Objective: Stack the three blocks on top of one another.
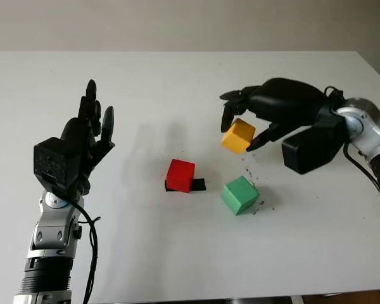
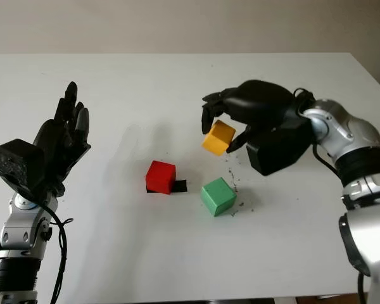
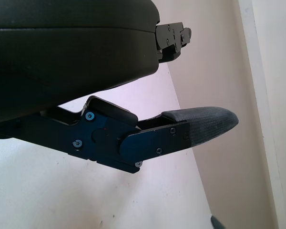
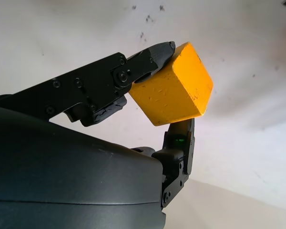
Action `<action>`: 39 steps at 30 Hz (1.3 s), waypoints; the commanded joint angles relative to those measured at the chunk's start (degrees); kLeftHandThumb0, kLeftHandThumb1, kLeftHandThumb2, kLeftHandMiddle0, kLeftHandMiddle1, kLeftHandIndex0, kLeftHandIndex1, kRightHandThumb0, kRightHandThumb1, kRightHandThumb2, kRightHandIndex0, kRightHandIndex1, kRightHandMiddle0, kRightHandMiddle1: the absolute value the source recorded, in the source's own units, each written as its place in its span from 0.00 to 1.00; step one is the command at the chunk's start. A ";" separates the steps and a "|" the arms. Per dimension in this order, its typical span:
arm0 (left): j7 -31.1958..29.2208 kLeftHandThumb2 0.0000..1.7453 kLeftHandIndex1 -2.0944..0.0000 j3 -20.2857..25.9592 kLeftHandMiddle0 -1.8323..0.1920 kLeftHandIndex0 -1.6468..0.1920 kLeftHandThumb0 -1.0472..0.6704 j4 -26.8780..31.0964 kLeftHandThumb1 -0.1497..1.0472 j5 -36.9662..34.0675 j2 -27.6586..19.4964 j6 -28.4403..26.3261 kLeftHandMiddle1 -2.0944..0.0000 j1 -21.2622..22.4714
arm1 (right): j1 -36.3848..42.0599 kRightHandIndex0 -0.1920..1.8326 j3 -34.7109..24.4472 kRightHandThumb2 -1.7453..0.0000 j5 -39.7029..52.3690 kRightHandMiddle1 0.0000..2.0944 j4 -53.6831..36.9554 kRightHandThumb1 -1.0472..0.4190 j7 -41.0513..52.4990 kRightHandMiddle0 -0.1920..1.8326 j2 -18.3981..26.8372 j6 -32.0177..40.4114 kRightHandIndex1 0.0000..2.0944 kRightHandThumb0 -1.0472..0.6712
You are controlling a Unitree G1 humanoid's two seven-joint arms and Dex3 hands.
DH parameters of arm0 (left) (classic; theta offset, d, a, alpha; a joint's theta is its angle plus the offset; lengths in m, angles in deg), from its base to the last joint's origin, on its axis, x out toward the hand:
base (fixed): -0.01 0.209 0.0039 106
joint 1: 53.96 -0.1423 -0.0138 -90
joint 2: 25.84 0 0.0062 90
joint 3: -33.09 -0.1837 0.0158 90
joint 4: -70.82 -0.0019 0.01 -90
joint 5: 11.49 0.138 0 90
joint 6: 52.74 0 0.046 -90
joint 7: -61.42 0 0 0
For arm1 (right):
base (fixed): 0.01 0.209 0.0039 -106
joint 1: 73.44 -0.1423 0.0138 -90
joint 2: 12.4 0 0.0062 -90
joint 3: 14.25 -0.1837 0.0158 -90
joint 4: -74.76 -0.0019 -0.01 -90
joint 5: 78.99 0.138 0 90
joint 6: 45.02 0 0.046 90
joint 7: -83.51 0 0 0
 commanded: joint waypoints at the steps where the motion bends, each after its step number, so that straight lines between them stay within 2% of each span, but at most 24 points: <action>1: 0.07 0.37 0.98 -0.30 0.98 0.98 0.14 0.74 1.00 0.32 -0.31 0.70 0.97 -0.60 | -2.97 0.25 -1.30 0.97 1.90 0.55 -2.32 0.08 2.59 0.33 -0.87 2.04 0.03 0.39; 8: 0.36 0.37 0.97 -0.24 0.97 0.98 0.14 1.01 1.00 0.26 -0.02 0.30 0.97 -0.47 | -6.89 0.25 -1.27 0.97 7.53 0.60 -6.53 0.08 15.12 0.33 -3.87 7.06 0.03 0.38; 12: 0.28 0.37 0.98 -0.31 0.98 0.98 0.14 1.13 1.00 0.07 0.09 -0.01 0.97 -0.33 | -8.39 0.26 -0.96 0.97 10.19 0.63 -8.63 0.08 20.70 0.33 -5.94 7.61 0.03 0.38; 20: 0.84 0.38 0.98 -0.62 0.98 0.98 0.13 1.18 1.00 -0.12 0.72 -0.28 0.97 -0.07 | -11.29 0.25 1.70 0.97 10.67 0.63 -12.71 0.07 30.85 0.31 -10.03 11.85 0.03 0.35; 33: 0.92 0.39 0.98 -0.61 0.99 0.99 0.13 1.51 1.00 -0.25 0.55 -0.83 0.97 -0.15 | -10.50 0.24 3.66 0.97 10.83 0.68 -13.45 0.07 32.86 0.29 -15.02 11.86 0.02 0.35; 39: 0.76 0.39 0.97 -0.59 0.98 0.99 0.13 1.62 1.00 -0.63 0.84 -0.53 0.97 -0.22 | -9.78 0.23 4.24 0.97 10.33 0.75 -13.24 0.06 32.16 0.25 -15.99 11.68 0.02 0.35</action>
